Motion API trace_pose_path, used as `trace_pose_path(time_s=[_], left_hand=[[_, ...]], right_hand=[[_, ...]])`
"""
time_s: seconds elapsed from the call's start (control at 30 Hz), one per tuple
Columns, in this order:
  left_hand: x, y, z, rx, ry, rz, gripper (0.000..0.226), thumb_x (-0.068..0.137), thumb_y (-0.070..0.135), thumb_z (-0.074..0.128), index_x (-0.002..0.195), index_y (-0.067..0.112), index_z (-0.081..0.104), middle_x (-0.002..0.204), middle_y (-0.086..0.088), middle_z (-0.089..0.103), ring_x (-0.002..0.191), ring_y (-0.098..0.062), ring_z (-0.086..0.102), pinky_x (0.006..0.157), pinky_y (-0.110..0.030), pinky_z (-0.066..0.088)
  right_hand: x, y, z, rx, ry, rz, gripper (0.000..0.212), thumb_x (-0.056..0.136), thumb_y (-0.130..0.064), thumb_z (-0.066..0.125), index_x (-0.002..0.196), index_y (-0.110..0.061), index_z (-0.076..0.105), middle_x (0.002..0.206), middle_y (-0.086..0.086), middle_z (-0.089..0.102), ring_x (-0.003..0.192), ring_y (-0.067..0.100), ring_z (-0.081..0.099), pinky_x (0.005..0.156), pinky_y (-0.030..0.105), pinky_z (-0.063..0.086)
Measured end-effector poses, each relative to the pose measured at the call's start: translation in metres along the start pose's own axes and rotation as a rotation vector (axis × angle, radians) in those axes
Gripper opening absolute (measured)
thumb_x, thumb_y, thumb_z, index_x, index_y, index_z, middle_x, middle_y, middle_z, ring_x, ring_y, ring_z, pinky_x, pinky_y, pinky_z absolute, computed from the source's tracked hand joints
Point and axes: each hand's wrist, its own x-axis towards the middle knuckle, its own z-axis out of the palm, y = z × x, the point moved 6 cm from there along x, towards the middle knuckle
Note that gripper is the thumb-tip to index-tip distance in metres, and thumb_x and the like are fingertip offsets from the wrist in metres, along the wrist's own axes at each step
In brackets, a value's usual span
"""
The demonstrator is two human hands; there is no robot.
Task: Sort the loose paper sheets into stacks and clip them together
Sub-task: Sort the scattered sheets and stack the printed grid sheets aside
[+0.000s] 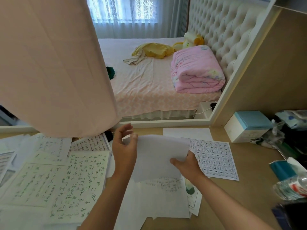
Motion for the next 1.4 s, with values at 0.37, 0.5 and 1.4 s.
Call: trace_pose_path(time_s=[0.37,0.5,1.4], left_hand=[[-0.017,-0.023,-0.004,-0.068,0.070,-0.136,0.006,0.096,0.020,0.060,0.099,0.022,0.064,0.098,0.003,0.064,0.086,-0.001,0.056,0.081,-0.022,0.042],[-0.020,-0.023,-0.003,-0.075,0.048,-0.088,0.004,0.094,0.022,0.060,0.097,0.021,0.063,0.097,-0.009,0.067,0.089,-0.014,0.060,0.082,-0.026,0.045],[0.002,-0.009,0.021,1.002,-0.598,0.457,0.016,0.088,0.023,0.065,0.101,0.030,0.061,0.088,0.018,0.059,0.074,-0.006,0.052,0.055,-0.013,0.028]], right_hand=[[-0.001,0.005,0.000,0.045,-0.001,0.043,0.048,0.077,-0.008,0.080,0.106,-0.032,0.051,0.106,-0.002,0.065,0.098,0.011,0.063,0.083,0.030,0.055],[-0.001,0.006,0.000,0.001,0.003,0.026,0.042,0.081,-0.007,0.076,0.102,-0.034,0.052,0.104,-0.005,0.066,0.101,0.014,0.065,0.085,0.031,0.055],[0.022,-0.063,-0.012,-0.299,-0.111,-0.246,0.018,0.084,-0.009,0.074,0.071,-0.015,0.063,0.072,0.002,0.060,0.067,0.014,0.054,0.063,0.031,0.045]])
